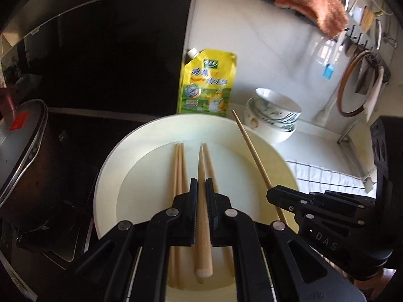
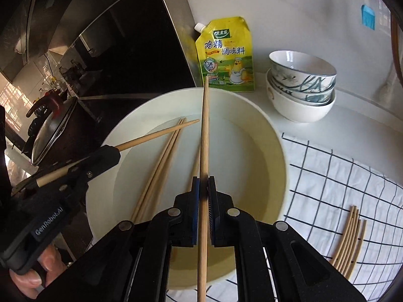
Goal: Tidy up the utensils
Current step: 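Carry the chopsticks into the white basin and open the right tool while the left tool releases its own, then withdraw both open tools from the basin back over the chopstick pile, then lower the right tool onto a loose chopstick and close while the left tool grasps another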
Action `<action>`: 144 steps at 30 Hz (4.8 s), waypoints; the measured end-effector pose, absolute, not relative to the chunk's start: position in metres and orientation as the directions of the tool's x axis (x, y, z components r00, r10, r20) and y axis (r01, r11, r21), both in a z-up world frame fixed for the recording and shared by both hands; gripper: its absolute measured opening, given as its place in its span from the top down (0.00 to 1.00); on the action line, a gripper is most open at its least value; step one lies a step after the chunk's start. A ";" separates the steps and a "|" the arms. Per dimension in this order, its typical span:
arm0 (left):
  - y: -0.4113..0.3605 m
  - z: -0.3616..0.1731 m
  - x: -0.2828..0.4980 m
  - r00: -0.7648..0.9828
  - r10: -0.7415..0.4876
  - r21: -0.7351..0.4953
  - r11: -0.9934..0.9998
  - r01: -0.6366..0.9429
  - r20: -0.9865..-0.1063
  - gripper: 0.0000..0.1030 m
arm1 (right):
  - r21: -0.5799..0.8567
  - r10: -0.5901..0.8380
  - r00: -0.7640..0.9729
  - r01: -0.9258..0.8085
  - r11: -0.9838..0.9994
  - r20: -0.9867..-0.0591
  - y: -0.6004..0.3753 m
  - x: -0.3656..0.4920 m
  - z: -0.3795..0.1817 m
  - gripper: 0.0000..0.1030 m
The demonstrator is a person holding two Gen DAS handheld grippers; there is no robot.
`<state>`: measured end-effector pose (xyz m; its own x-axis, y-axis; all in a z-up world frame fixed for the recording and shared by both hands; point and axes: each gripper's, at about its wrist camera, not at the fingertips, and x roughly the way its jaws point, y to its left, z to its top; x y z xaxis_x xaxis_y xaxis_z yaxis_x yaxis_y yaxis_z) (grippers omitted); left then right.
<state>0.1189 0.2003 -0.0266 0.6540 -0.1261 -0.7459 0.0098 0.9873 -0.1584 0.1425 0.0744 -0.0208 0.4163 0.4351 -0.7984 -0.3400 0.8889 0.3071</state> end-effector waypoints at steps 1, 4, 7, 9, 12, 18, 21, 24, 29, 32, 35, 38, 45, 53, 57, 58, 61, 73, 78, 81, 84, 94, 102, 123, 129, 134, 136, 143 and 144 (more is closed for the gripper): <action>0.202 -0.031 0.121 0.646 -0.127 -0.160 0.987 0.007 -0.753 0.93 | 0.305 0.430 0.408 -0.336 0.891 -0.805 0.078 0.146 -0.024 0.94; 0.205 -0.042 0.125 0.621 -0.126 -0.158 0.987 0.003 -0.774 0.93 | 0.310 0.420 0.378 -0.318 0.896 -0.825 0.085 0.152 -0.034 0.94; 0.204 -0.055 0.130 0.584 -0.133 -0.161 0.987 0.004 -0.801 0.93 | 0.327 0.416 0.347 -0.287 0.900 -0.840 0.086 0.157 -0.046 0.94; 0.204 -0.061 0.132 0.562 -0.137 -0.165 0.986 0.001 -0.816 0.93 | 0.339 0.415 0.327 -0.268 0.902 -0.849 0.087 0.161 -0.053 0.94; 0.201 -0.071 0.140 0.521 -0.134 -0.158 0.987 -0.002 -0.843 0.93 | 0.339 0.409 0.317 -0.254 0.906 -0.856 0.088 0.165 -0.060 0.94; 0.201 -0.085 0.147 0.465 -0.150 -0.178 0.984 -0.017 -0.872 0.93 | 0.327 0.390 0.310 -0.236 0.915 -0.867 0.088 0.172 -0.068 0.94; 0.200 -0.084 0.145 0.460 -0.148 -0.175 0.984 -0.017 -0.876 0.93 | 0.332 0.393 0.315 -0.232 0.915 -0.864 0.086 0.172 -0.068 0.93; 0.204 -0.084 0.143 0.456 -0.146 -0.181 0.983 -0.033 -0.878 0.92 | 0.331 0.394 0.341 -0.231 0.915 -0.854 0.083 0.171 -0.064 0.92; 0.211 -0.083 0.137 0.449 -0.131 -0.181 0.981 -0.070 -0.884 0.75 | 0.311 0.382 0.369 -0.239 0.920 -0.847 0.081 0.165 -0.057 0.92; 0.215 -0.078 0.131 0.463 -0.117 -0.174 0.981 -0.081 -0.879 0.54 | 0.313 0.384 0.380 -0.237 0.920 -0.842 0.076 0.161 -0.053 0.92; 0.217 -0.071 0.124 0.480 -0.095 -0.157 0.984 -0.089 -0.872 0.45 | 0.312 0.381 0.394 -0.229 0.922 -0.837 0.069 0.154 -0.048 0.92; 0.217 -0.064 0.119 0.491 -0.082 -0.144 0.986 -0.090 -0.867 0.44 | 0.311 0.379 0.414 -0.224 0.924 -0.827 0.061 0.143 -0.042 0.92; 0.200 -0.047 0.102 0.520 -0.070 -0.113 0.992 -0.051 -0.852 0.38 | 0.316 0.376 0.465 -0.203 0.927 -0.802 0.030 0.112 -0.029 0.86; 0.158 -0.035 0.086 0.524 -0.127 -0.127 0.991 0.036 -0.842 0.38 | 0.290 0.312 0.490 -0.122 0.949 -0.814 -0.026 0.076 -0.033 0.84; 0.130 -0.030 0.078 0.521 -0.159 -0.134 0.987 0.085 -0.838 0.38 | 0.273 0.272 0.493 -0.072 0.959 -0.826 -0.058 0.057 -0.037 0.82; 0.122 -0.029 0.076 0.520 -0.167 -0.135 0.986 0.099 -0.838 0.38 | 0.268 0.262 0.495 -0.059 0.962 -0.829 -0.065 0.053 -0.038 0.82; 0.097 -0.027 0.070 0.516 -0.192 -0.137 0.980 0.143 -0.835 0.38 | 0.250 0.227 0.501 -0.021 0.968 -0.835 -0.090 0.039 -0.041 0.80; 0.011 -0.046 0.052 0.450 -0.269 -0.155 0.949 0.274 -0.852 0.36 | 0.205 0.143 0.466 0.086 0.975 -0.873 -0.160 0.005 -0.067 0.77; -0.009 -0.064 0.047 0.416 -0.267 -0.152 0.946 0.288 -0.870 0.36 | 0.207 0.148 0.446 0.086 0.975 -0.883 -0.168 0.000 -0.081 0.76; -0.015 -0.073 0.044 0.402 -0.257 -0.145 0.946 0.289 -0.879 0.36 | 0.206 0.153 0.440 0.075 0.976 -0.885 -0.168 0.001 -0.088 0.75; -0.019 -0.081 0.044 0.392 -0.244 -0.135 0.949 0.285 -0.887 0.35 | 0.210 0.163 0.431 0.065 0.975 -0.887 -0.166 0.003 -0.095 0.75; -0.017 -0.096 0.044 0.379 -0.212 -0.121 0.961 0.251 -0.901 0.33 | 0.206 0.172 0.414 0.040 0.978 -0.894 -0.156 0.013 -0.114 0.74; -0.016 -0.103 0.046 0.370 -0.205 -0.123 0.965 0.232 -0.906 0.33 | 0.173 0.144 0.405 0.036 0.984 -0.903 -0.151 0.014 -0.122 0.74; -0.048 -0.133 0.058 0.357 -0.190 -0.096 0.959 0.266 -0.915 0.30 | 0.138 0.085 0.428 0.096 0.986 -0.900 -0.185 0.004 -0.126 0.87; -0.056 -0.141 0.063 0.362 -0.168 -0.071 0.961 0.267 -0.917 0.30 | 0.152 0.089 0.430 0.114 0.982 -0.899 -0.198 0.000 -0.125 0.87; -0.062 -0.144 0.066 0.379 -0.145 -0.040 0.961 0.273 -0.914 0.30 | 0.141 0.087 0.447 0.090 0.986 -0.890 -0.201 0.001 -0.122 0.78; -0.064 -0.145 0.066 0.387 -0.137 -0.028 0.961 0.275 -0.912 0.30 | 0.132 0.086 0.448 0.074 0.988 -0.890 -0.201 0.003 -0.122 0.78; -0.073 -0.145 0.067 0.406 -0.122 0.002 0.956 0.292 -0.906 0.37 | 0.092 0.080 0.436 0.007 0.996 -0.896 -0.190 0.013 -0.127 0.78; -0.074 -0.144 0.068 0.408 -0.124 0.002 0.955 0.296 -0.905 0.41 | 0.080 0.074 0.439 -0.005 0.997 -0.895 -0.187 0.014 -0.127 0.78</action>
